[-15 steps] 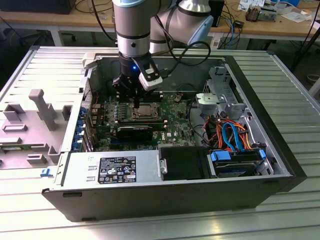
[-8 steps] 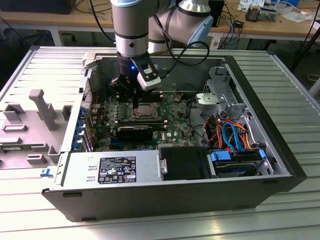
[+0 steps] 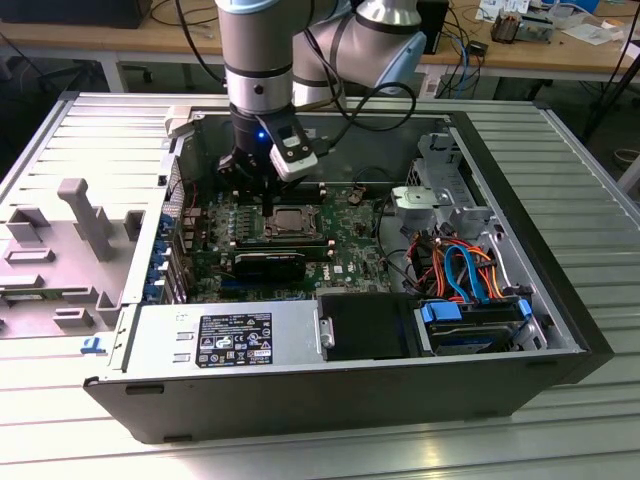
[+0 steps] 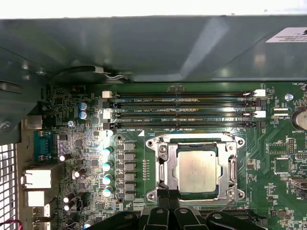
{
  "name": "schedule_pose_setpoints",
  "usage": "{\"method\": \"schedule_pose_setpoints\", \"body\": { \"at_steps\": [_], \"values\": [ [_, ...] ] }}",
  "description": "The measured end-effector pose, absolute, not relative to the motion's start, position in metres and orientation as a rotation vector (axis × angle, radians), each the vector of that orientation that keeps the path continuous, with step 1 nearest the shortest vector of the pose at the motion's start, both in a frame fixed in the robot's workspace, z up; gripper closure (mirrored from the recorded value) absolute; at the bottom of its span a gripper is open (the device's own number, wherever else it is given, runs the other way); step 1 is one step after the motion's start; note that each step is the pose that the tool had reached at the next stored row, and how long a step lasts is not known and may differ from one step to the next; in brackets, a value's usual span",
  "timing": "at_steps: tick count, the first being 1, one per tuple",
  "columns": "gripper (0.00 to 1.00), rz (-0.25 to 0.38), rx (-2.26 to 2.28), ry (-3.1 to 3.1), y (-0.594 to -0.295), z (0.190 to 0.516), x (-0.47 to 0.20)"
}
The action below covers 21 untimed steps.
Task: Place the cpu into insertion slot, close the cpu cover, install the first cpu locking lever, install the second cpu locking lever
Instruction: 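Install the first cpu locking lever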
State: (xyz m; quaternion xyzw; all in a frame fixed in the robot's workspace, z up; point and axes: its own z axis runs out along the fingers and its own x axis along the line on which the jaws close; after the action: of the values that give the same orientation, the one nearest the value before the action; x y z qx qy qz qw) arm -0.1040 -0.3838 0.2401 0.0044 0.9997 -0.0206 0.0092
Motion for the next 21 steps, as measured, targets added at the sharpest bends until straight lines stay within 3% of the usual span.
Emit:
{"method": "schedule_pose_setpoints", "body": {
  "at_steps": [21],
  "values": [
    [0.89, -0.061, 0.014, 3.123, -0.384, 0.242, -0.116]
  ]
}}
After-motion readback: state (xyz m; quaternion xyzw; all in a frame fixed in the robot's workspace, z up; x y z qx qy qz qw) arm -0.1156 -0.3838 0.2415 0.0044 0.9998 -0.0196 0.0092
